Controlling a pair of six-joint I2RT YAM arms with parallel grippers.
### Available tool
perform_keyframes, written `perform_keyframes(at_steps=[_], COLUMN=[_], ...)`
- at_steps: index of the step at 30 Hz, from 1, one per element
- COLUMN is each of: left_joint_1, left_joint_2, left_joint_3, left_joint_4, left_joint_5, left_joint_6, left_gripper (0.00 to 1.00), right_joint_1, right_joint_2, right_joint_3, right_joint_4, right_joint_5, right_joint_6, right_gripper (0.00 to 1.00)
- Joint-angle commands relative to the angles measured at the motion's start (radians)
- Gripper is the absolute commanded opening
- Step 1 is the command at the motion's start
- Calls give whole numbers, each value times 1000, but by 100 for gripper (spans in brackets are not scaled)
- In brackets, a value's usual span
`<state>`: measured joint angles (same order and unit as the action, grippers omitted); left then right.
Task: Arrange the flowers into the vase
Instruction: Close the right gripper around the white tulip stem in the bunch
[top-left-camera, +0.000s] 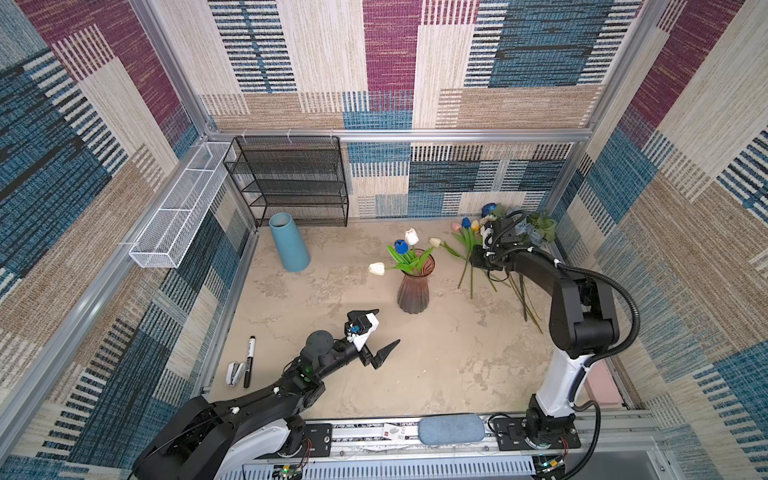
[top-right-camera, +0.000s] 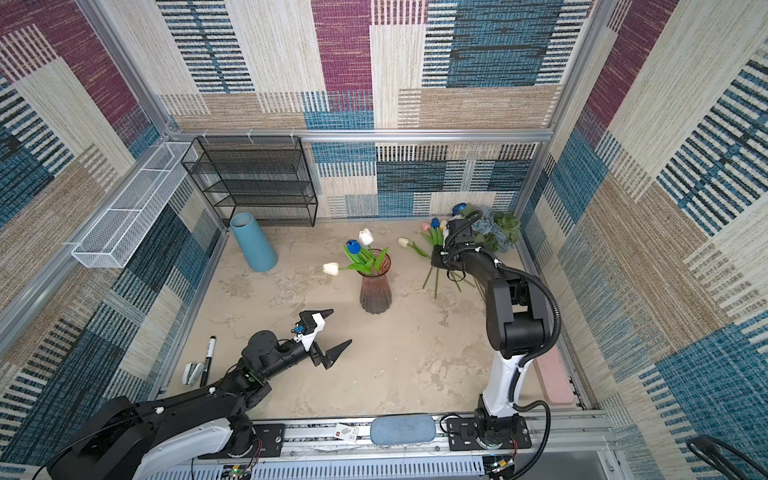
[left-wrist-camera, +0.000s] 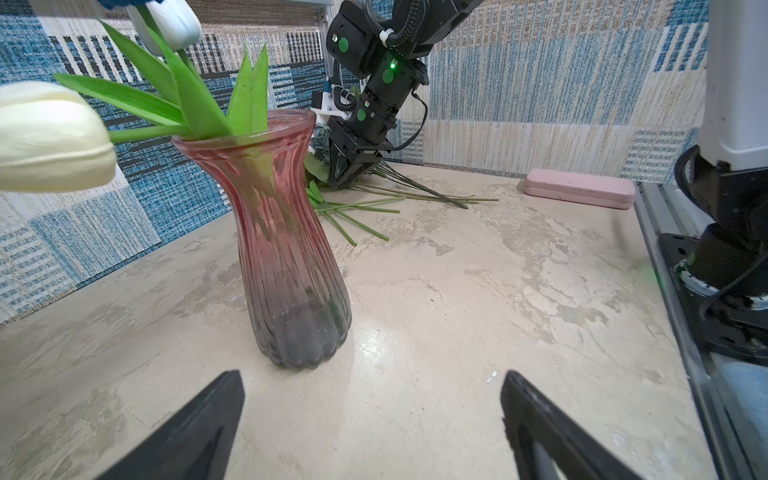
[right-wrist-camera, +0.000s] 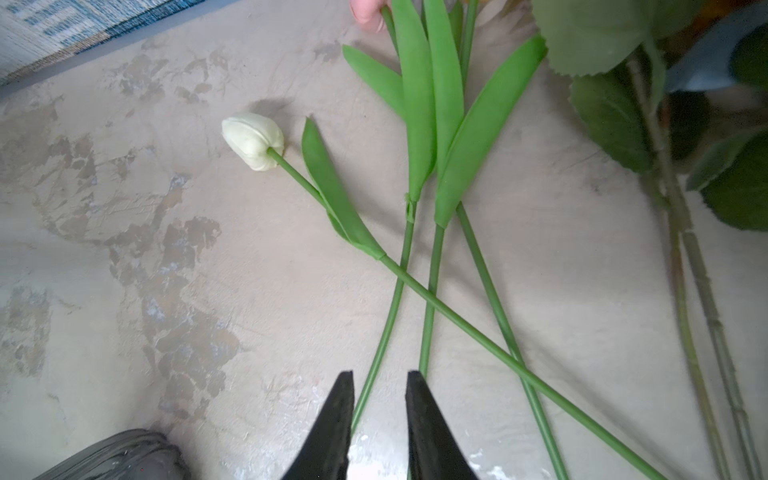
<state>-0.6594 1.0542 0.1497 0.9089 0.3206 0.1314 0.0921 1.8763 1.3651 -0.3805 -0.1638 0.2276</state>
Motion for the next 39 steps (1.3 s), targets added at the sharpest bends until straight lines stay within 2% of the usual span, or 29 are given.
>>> perform_keyframes(at_steps=[1, 4, 9, 29, 34, 39], left_joint_1=[0, 0, 0, 0, 0, 0], left_joint_2=[3, 3, -7, 3, -2, 4], left_joint_3=[8, 8, 7, 11, 11, 14], left_joint_4=[10, 10, 0, -1, -7, -6], left_joint_5=[10, 10, 2, 3, -5, 0], left_joint_6=[13, 13, 17, 14, 18, 16], left_gripper=[99, 99, 99, 99, 99, 99], right_joint_1=[3, 3, 3, 24, 40, 43], right_joint_2=[9, 69, 112, 256, 216, 102], right_joint_3=[33, 77, 55, 124, 135, 138], right_joint_4=[37, -2, 33, 20, 7, 0], right_joint_5=[42, 19, 13, 14, 10, 4], right_joint_6=[-27, -25, -5, 15, 13, -22], right_gripper=[25, 27, 33, 33, 33, 34])
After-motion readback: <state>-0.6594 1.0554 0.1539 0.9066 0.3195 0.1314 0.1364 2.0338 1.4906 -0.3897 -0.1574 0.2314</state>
